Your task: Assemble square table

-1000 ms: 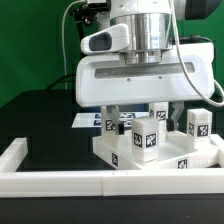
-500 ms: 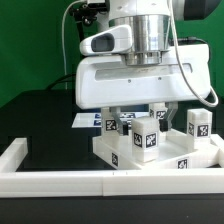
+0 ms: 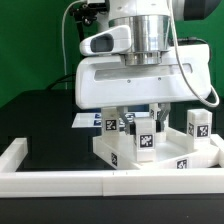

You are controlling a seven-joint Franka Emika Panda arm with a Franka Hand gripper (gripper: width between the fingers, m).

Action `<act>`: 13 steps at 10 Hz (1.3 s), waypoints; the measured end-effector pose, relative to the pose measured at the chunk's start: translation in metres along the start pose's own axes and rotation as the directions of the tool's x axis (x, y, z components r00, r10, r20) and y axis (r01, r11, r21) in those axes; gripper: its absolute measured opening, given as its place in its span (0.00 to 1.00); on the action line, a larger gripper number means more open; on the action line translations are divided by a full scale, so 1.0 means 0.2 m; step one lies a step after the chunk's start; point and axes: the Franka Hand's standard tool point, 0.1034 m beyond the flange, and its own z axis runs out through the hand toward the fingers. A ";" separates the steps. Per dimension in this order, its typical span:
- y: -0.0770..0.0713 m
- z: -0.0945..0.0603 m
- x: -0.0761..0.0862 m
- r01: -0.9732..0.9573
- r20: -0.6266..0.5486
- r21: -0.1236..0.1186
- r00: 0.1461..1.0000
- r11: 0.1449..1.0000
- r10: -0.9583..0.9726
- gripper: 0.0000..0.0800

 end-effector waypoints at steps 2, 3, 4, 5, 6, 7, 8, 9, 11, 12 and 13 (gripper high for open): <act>0.02 0.00 0.01 -0.250 -0.006 -0.001 0.968 0.968 0.250 0.36; 0.02 0.00 0.00 -0.372 -0.007 0.000 0.928 0.928 0.372 0.36; 0.01 0.00 0.01 -0.454 -0.006 0.001 0.891 0.891 0.454 0.36; 0.01 0.01 0.00 -0.556 -0.004 0.006 0.831 0.831 0.556 0.36; 0.01 0.01 0.00 -0.648 -0.002 0.010 0.761 0.761 0.648 0.36; 0.01 0.01 0.00 -0.733 -0.001 0.008 0.680 0.680 0.733 0.36; 0.01 0.01 0.00 -0.809 -0.005 0.006 0.588 0.588 0.809 0.36; 0.01 0.01 0.00 -0.864 -0.010 0.001 0.503 0.503 0.864 0.36; 0.01 0.01 0.00 -0.927 -0.015 -0.009 0.375 0.375 0.927 0.37; 0.01 0.01 0.00 -0.944 -0.011 -0.006 0.331 0.331 0.944 0.37; 0.01 0.01 -0.01 -0.955 -0.009 -0.005 0.298 0.298 0.955 0.37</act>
Offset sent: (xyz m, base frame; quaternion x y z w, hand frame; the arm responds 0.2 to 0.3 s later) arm 0.0015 -0.0055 0.0010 -0.0291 0.0183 0.2558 0.9661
